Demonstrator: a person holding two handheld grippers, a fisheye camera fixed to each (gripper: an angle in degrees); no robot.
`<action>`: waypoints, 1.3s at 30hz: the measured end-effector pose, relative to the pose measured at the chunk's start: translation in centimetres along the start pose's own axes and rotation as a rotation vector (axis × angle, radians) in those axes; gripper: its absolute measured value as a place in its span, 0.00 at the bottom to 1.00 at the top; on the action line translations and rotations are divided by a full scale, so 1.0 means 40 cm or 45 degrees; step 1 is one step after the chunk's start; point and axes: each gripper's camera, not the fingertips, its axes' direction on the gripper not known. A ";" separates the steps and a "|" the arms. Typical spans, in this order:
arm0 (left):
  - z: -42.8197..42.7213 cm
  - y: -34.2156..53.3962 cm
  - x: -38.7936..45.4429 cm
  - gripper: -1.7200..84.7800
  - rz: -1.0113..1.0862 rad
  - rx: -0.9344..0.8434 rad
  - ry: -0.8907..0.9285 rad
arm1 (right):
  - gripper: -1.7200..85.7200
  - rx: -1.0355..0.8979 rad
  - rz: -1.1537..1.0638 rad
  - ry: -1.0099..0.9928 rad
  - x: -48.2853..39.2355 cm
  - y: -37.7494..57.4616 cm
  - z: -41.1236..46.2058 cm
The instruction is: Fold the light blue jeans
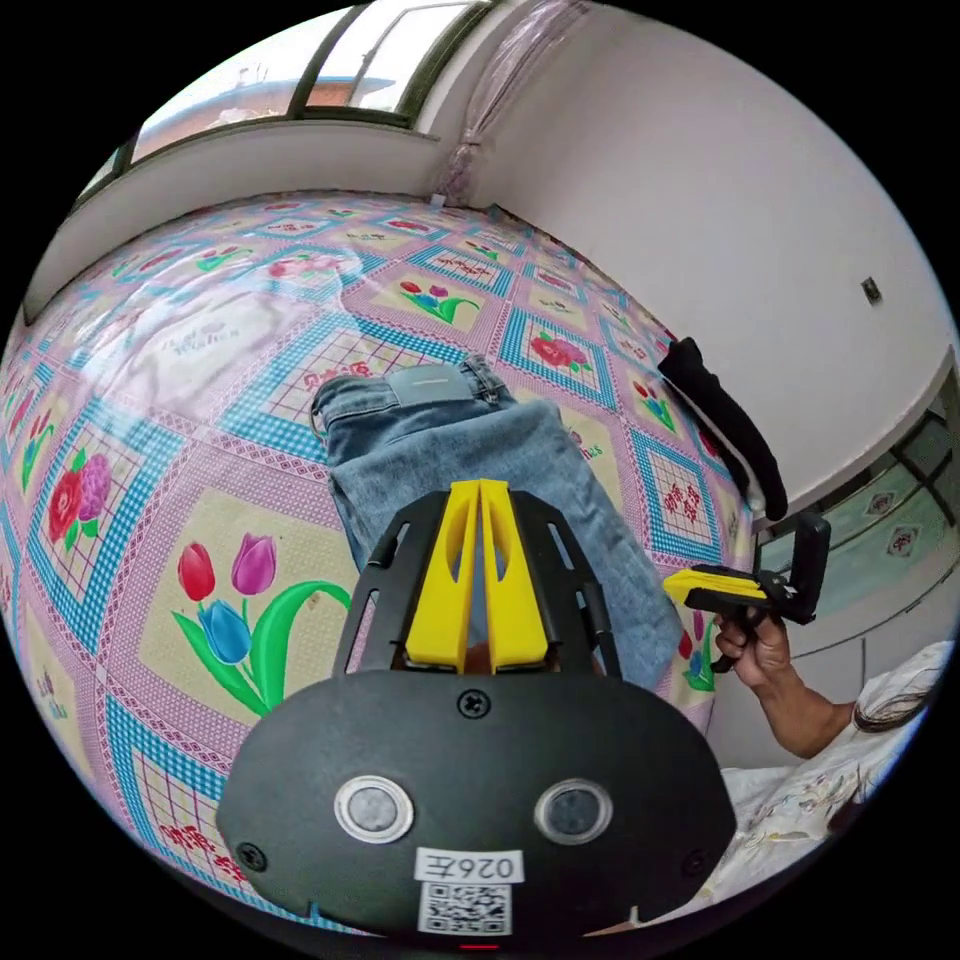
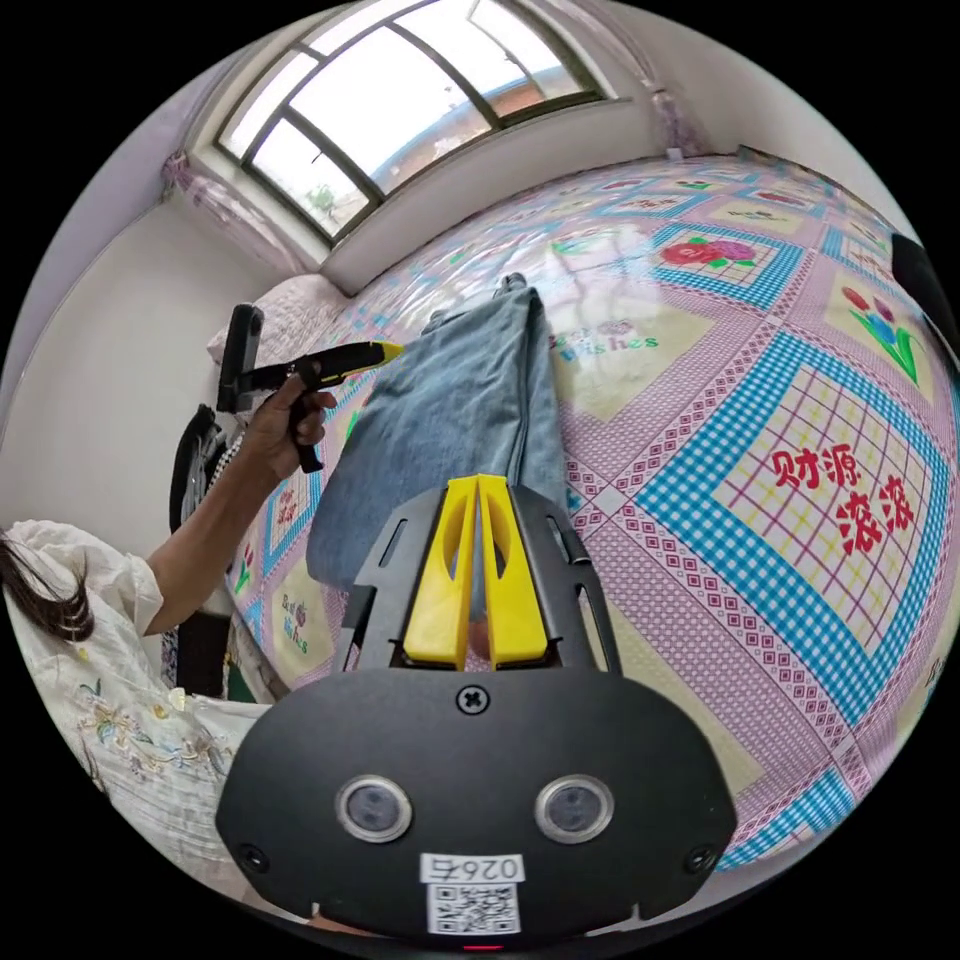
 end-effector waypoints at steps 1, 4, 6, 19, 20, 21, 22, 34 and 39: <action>0.042 -0.037 0.007 0.01 0.049 -0.069 -0.085 | 0.01 0.019 0.037 -0.033 0.018 0.000 -0.015; 0.157 -0.086 -0.029 0.01 0.141 -0.275 -0.151 | 0.01 0.069 0.110 -0.096 0.041 0.023 -0.058; 0.144 -0.096 -0.072 0.01 0.041 -0.273 -0.043 | 0.01 0.041 0.135 -0.087 0.043 0.046 -0.075; 0.245 -0.106 -0.240 0.01 -0.005 -0.100 0.113 | 0.05 -0.016 0.351 -0.184 0.080 0.186 -0.148; 0.236 -0.096 -0.264 0.01 -0.059 -0.081 0.151 | 0.06 -0.004 0.384 -0.184 0.085 0.209 -0.164; 0.205 -0.066 -0.303 0.01 -0.136 0.005 0.195 | 0.06 -0.003 0.400 -0.183 0.088 0.221 -0.172; 0.168 -0.025 -0.335 0.01 -0.191 0.105 0.234 | 0.06 0.001 0.428 -0.194 0.097 0.245 -0.187; 0.146 0.421 -0.525 0.11 -0.708 0.107 0.350 | 0.09 0.114 0.641 -0.485 0.193 0.295 -0.202; 0.262 0.411 -0.550 0.13 -0.642 -0.011 0.610 | 0.09 0.120 0.619 -0.509 0.189 0.273 -0.202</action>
